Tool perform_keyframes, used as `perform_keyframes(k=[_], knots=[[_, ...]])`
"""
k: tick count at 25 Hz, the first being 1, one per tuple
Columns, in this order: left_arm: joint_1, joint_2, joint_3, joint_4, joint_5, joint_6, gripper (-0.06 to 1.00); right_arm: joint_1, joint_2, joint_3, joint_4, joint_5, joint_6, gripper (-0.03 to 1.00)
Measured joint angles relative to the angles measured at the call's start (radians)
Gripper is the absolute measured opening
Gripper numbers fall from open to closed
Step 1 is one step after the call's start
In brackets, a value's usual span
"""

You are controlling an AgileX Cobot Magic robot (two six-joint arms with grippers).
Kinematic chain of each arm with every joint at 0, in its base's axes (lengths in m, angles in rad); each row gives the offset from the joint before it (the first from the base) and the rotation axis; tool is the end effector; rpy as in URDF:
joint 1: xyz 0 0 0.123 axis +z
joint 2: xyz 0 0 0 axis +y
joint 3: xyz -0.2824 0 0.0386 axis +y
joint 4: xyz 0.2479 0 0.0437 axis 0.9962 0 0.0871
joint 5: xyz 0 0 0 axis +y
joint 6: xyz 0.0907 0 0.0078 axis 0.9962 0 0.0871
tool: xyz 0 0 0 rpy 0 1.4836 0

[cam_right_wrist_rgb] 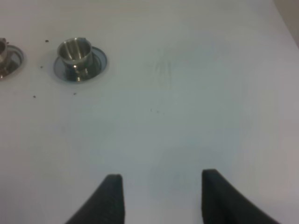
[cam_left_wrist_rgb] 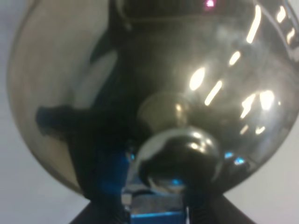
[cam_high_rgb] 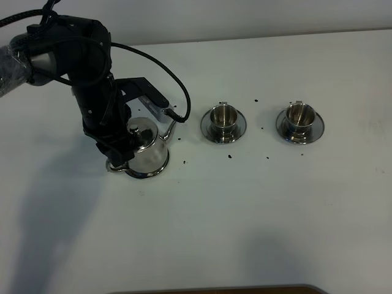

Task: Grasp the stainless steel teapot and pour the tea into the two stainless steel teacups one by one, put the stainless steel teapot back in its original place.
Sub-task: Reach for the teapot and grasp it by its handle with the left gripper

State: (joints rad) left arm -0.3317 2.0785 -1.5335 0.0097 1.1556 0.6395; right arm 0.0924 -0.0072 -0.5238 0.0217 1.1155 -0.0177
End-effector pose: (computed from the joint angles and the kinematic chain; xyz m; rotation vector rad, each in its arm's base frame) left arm 0.3800 -0.1300 0.1689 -1.4516 -2.7370 -0.0034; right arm -0.0112 0.0007 0.2793 -0.1159 2.0654 0.0720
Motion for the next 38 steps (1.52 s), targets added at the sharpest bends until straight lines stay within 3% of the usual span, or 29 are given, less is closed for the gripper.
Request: perform_keyframes(k=[12,19,38], knots=[[0.000,0.000,0.000,-0.049,-0.036,0.002,0.37,0.000,0.000,0.000,0.000,0.000,0.000,0.38],[-0.004,0.000,0.000,-0.052,-0.038,0.002,0.27,0.000,0.000,0.000,0.000,0.000,0.000,0.38],[-0.013,-0.007,0.000,-0.052,-0.045,0.001,0.27,0.000,0.000,0.000,0.000,0.000,0.000,0.38]])
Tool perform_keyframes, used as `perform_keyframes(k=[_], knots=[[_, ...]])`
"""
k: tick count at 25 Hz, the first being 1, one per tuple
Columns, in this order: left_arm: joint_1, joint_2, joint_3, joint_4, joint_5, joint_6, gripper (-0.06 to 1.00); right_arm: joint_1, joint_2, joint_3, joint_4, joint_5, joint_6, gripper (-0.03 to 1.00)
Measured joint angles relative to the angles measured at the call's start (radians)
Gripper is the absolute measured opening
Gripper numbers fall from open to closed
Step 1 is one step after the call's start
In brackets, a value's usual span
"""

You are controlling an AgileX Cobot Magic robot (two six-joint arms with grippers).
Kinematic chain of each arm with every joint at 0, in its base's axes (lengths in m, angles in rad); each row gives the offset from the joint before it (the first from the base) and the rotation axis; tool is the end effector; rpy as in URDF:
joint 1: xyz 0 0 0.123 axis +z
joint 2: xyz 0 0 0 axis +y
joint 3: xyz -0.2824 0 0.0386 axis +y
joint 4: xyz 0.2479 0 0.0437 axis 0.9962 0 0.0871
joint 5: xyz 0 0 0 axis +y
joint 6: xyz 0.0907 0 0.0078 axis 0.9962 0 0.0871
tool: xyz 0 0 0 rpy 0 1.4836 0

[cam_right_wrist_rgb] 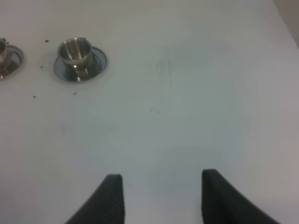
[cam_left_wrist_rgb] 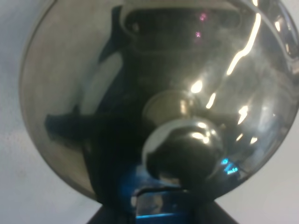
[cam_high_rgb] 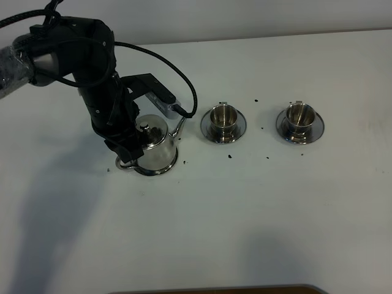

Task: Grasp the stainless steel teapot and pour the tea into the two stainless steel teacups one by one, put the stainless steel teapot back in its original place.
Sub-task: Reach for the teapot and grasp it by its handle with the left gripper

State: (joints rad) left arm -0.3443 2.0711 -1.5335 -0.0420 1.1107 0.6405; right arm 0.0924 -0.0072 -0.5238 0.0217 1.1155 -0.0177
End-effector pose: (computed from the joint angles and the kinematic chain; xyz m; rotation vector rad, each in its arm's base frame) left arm 0.3805 -0.1401 0.1719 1.4523 2.7681 -0.0561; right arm -0.0112 0.0007 0.2793 -0.1159 2.0654 0.0720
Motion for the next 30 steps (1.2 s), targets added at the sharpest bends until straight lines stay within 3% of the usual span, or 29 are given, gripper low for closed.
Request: perform_keyframes(k=[21,30], knots=[[-0.002,-0.024,0.000,0.004,-0.030,-0.002,0.27,0.000,0.000,0.000,0.000,0.000,0.000,0.38],[-0.002,-0.023,0.000,0.004,-0.089,0.000,0.27,0.000,0.000,0.000,0.000,0.000,0.000,0.38]])
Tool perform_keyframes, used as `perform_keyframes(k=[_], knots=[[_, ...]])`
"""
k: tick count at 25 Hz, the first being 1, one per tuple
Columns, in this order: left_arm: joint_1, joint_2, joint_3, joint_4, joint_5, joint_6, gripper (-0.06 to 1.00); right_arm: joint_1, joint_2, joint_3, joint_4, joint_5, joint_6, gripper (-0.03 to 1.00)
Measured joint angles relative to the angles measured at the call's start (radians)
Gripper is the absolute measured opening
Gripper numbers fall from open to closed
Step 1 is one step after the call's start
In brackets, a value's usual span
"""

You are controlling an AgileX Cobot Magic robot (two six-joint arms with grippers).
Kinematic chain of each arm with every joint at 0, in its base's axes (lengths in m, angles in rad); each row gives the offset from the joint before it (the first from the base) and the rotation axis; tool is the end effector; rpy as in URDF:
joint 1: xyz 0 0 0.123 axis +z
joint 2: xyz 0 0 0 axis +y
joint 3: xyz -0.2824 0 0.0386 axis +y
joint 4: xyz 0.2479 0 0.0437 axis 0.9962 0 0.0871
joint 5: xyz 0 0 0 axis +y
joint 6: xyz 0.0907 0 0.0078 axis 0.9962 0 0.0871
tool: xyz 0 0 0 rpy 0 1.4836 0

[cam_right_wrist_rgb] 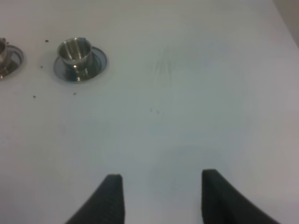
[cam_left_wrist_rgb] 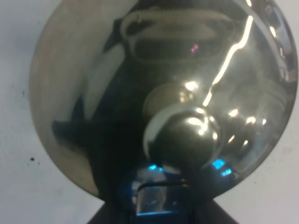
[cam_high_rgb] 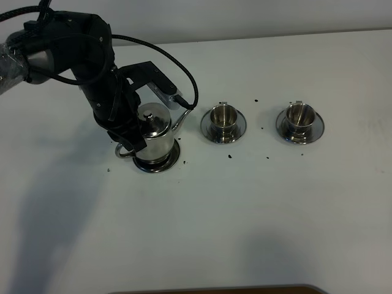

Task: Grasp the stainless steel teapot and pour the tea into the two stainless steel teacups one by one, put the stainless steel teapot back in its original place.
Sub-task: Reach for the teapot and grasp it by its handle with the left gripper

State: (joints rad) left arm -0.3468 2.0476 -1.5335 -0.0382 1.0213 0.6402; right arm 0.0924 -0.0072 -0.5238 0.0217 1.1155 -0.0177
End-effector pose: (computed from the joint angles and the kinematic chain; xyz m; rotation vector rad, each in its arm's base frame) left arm 0.3867 -0.1429 0.1820 1.4045 2.6682 -0.0234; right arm -0.0112 0.0007 0.2793 -0.1159 2.0654 0.0720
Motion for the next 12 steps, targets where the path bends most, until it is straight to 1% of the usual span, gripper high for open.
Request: perform_keyframes(k=[3,8,12], knots=[[0.000,0.001,0.000,-0.004,0.000,0.000,0.27,0.000,0.000,0.000,0.000,0.000,0.000,0.38],[0.000,0.015,0.000,-0.035,-0.003,0.017,0.27,0.000,0.000,0.000,0.000,0.000,0.000,0.38],[-0.001,0.019,0.000,-0.040,-0.004,0.020,0.27,0.000,0.000,0.000,0.000,0.000,0.000,0.38]])
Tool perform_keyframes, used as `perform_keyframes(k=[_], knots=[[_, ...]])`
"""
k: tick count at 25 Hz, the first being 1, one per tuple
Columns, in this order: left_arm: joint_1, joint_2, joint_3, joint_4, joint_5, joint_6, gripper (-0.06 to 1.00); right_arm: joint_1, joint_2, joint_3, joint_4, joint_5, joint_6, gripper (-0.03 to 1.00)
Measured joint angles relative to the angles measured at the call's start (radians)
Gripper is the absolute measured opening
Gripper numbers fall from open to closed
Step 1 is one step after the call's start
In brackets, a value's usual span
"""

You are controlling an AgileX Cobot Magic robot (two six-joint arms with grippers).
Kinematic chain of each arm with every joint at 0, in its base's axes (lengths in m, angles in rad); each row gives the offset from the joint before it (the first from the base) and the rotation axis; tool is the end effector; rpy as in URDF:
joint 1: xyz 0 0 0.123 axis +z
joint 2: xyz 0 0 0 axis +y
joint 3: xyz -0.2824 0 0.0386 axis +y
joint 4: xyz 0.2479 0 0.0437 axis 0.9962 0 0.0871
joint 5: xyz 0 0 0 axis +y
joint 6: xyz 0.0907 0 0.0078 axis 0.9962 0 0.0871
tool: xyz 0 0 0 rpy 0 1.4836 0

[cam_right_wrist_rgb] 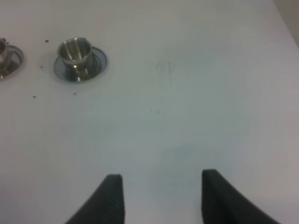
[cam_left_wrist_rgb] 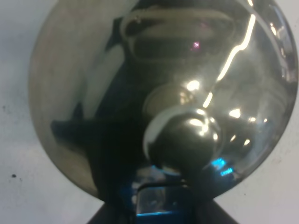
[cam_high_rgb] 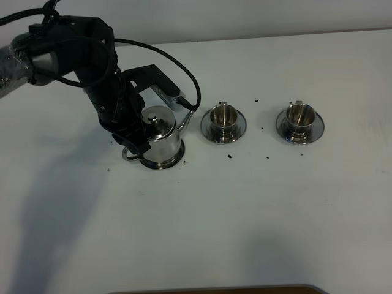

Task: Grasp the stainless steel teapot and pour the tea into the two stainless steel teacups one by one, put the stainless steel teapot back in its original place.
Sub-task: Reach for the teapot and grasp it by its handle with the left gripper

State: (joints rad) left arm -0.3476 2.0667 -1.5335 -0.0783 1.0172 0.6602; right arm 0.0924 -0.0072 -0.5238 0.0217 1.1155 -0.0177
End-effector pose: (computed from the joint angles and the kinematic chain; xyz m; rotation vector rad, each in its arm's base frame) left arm 0.3870 -0.1466 0.1743 1.4099 2.6748 -0.0775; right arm -0.0112 0.0007 0.2793 -0.1159 2.0654 0.0720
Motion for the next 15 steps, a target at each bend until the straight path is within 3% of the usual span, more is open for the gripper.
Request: perform_keyframes(k=[11,15], knots=[[0.000,0.000,0.000,0.008,0.017,0.001,0.27,0.000,0.000,0.000,0.000,0.000,0.000,0.38],[0.000,0.000,0.000,0.015,0.023,0.001,0.31,0.000,0.000,0.000,0.000,0.000,0.000,0.38]])
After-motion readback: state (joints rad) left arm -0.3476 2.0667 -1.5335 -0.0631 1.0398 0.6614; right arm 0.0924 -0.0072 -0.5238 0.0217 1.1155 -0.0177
